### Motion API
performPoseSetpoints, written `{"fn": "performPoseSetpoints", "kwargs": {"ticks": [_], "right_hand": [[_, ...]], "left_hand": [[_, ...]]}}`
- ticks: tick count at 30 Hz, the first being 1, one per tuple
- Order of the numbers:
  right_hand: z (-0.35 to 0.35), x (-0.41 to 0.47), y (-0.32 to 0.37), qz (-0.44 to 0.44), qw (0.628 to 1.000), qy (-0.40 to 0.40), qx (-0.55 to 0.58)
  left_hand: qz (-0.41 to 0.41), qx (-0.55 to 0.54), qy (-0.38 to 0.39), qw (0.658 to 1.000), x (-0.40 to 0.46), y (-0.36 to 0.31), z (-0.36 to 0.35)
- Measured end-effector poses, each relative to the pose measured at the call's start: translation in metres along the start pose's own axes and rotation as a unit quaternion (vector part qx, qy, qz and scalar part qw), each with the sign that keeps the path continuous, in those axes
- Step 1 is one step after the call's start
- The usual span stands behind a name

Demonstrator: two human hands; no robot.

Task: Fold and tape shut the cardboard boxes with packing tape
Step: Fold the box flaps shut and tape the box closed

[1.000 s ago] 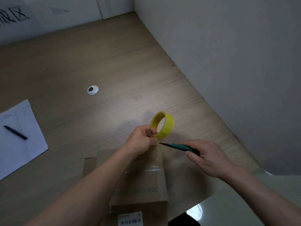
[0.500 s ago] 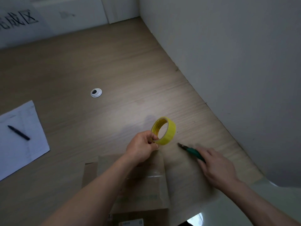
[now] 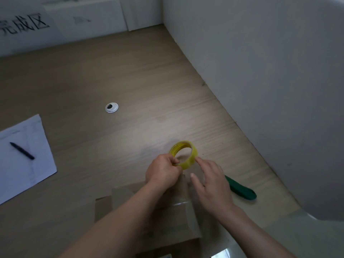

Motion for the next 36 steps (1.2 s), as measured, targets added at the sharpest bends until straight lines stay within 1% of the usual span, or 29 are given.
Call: {"fn": "performPoseSetpoints", "kwargs": {"ticks": [4,7,9,13,17,18,20,23,25,31,36], "right_hand": [[-0.007,0.021,0.010,0.020,0.998,0.041,-0.032],[-0.009,0.018,0.012,-0.022,0.996,0.078,-0.040],[-0.014,0.001,0.013,-0.043,0.993,0.097,-0.048],[-0.028,-0.027,0.015,-0.084,0.993,0.086,-0.005],[-0.032,-0.029,0.015,-0.050,0.995,0.086,-0.018],[-0.033,-0.029,0.014,-0.041,0.995,0.089,-0.024],[-0.034,-0.028,0.014,-0.032,0.994,0.098,-0.034],[-0.035,-0.026,0.013,-0.035,0.992,0.121,-0.027],[-0.037,-0.023,0.014,-0.036,0.990,0.134,-0.019],[-0.052,-0.004,0.027,-0.033,0.985,0.165,-0.026],[-0.070,0.019,0.045,0.012,0.983,0.183,-0.023]], "left_hand": [[0.034,-0.009,-0.012,0.999,-0.002,-0.003,0.001],[0.065,-0.022,-0.027,0.997,-0.001,-0.003,0.001],[0.090,-0.035,-0.037,0.995,-0.001,-0.003,0.001],[0.116,-0.039,-0.038,0.992,-0.001,-0.004,-0.001],[0.127,-0.020,-0.082,0.988,0.002,0.001,0.000],[0.126,-0.037,-0.083,0.988,0.003,0.002,-0.001],[0.120,-0.105,-0.075,0.984,0.006,0.004,-0.001],[0.121,-0.220,-0.082,0.965,0.009,0.011,0.012],[0.122,-0.267,-0.101,0.951,0.011,0.019,0.027],[0.129,-0.320,-0.156,0.926,0.007,0.056,0.073],[0.132,-0.353,-0.192,0.906,-0.011,0.091,0.109]]}}
Point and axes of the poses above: each hand's wrist, its own x-axis towards the middle knuckle, its own z-axis out of the back of the hand, y = z × x, the point moved 2 cm from there along x, towards the middle knuckle, and after that the axes turned 13 degrees about -y, right-handed, at the moved point
